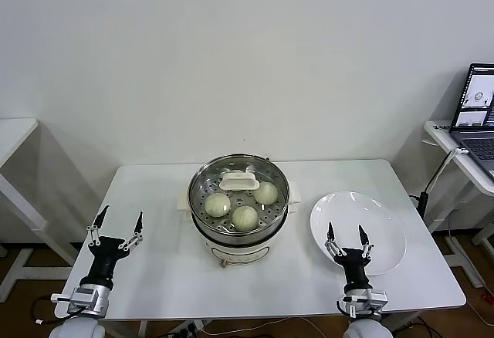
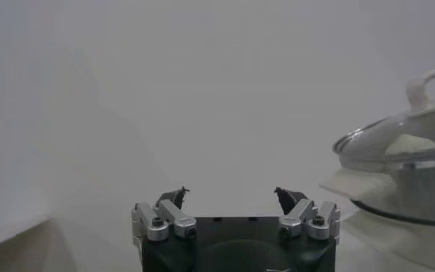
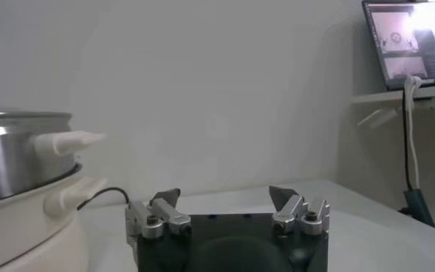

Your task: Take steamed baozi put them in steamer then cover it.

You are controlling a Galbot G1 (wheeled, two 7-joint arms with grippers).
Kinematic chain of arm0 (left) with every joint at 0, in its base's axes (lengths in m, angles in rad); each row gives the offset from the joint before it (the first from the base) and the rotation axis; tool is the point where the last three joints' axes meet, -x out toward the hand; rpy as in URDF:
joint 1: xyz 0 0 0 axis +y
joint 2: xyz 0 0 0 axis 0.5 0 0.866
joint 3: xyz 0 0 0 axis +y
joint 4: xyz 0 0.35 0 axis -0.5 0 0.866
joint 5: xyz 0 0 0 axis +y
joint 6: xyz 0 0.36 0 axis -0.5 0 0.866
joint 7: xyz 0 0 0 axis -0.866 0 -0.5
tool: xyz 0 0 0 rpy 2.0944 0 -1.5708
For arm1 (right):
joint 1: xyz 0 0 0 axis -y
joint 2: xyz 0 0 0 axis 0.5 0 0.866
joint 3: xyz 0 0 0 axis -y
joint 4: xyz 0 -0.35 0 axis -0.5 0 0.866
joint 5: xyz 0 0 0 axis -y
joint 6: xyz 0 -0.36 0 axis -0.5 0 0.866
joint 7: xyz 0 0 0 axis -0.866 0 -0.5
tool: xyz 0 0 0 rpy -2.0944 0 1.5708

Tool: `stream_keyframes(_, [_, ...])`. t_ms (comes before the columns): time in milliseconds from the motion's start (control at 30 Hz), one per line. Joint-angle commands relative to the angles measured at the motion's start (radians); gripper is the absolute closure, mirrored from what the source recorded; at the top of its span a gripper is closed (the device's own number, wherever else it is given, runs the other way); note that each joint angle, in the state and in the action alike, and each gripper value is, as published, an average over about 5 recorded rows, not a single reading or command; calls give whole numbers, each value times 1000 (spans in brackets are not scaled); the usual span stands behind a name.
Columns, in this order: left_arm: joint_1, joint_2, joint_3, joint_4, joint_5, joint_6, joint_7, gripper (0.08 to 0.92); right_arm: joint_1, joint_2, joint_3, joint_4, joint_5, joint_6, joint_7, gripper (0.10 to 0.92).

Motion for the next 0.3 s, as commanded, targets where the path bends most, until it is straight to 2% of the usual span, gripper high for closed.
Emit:
stream_keyframes(33, [25, 1, -16, 27, -49, -78, 12, 177, -23, 5, -4, 15, -25, 16, 3, 203])
stream_keyframes(300, [35, -2, 4, 1, -23, -84, 8, 177, -33, 9, -3, 18, -42, 25, 10, 203])
